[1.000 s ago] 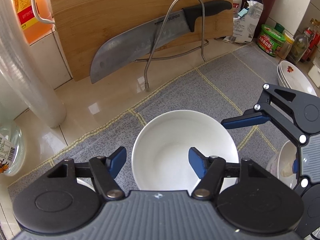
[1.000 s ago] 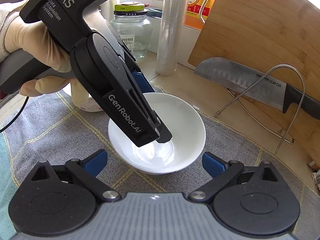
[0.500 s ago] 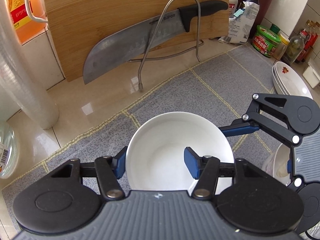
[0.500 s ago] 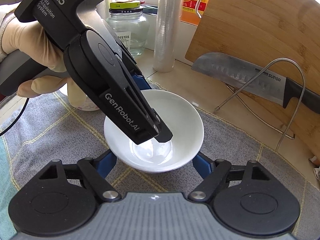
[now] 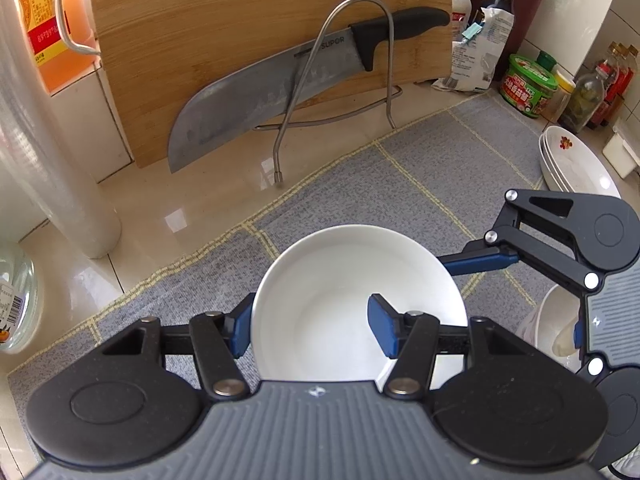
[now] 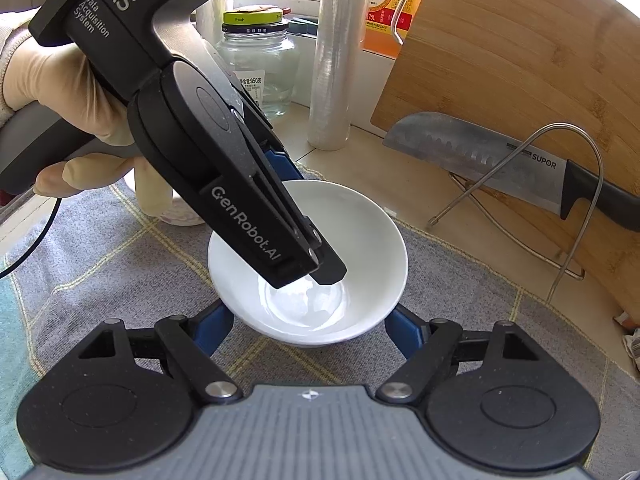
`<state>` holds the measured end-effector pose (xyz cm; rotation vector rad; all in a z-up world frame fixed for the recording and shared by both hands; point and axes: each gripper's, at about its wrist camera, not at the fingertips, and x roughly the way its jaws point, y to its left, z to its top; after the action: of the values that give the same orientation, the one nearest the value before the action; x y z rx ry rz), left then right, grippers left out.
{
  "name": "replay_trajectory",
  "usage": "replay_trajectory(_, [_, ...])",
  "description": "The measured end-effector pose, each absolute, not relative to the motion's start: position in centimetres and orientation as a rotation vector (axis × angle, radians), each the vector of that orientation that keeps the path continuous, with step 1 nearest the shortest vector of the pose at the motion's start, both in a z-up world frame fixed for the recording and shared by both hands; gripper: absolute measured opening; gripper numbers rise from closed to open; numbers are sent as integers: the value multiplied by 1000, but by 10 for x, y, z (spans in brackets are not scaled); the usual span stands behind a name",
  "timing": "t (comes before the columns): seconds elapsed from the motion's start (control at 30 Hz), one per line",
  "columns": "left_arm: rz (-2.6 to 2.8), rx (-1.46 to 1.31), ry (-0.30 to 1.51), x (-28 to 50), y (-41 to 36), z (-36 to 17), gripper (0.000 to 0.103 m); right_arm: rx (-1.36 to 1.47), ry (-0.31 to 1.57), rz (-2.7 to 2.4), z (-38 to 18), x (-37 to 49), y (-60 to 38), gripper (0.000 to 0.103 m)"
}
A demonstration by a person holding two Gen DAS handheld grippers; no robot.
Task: Organize plates and bowls
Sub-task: 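Lift and carry the bowl over the placed bowl with the left gripper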
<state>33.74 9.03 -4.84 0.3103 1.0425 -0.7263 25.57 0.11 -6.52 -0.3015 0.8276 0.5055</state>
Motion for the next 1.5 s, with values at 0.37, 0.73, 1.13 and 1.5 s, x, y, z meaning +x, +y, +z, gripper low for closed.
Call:
replay_trajectory(0.37, [-745, 338, 997, 317, 83, -25, 57, -291, 810, 489, -50, 237, -5, 86])
replay_trajectory(0.73, [-767, 360, 960, 295, 71, -6, 57, -292, 782, 455, -34, 209, -13, 86])
replay_trajectory(1.13, [-809, 392, 929, 262, 48, 8, 57, -287, 764, 409, -20, 171, -31, 86])
replay_trajectory(1.5, [-841, 399, 918, 238, 30, 13, 57, -278, 762, 374, -15, 142, -47, 86])
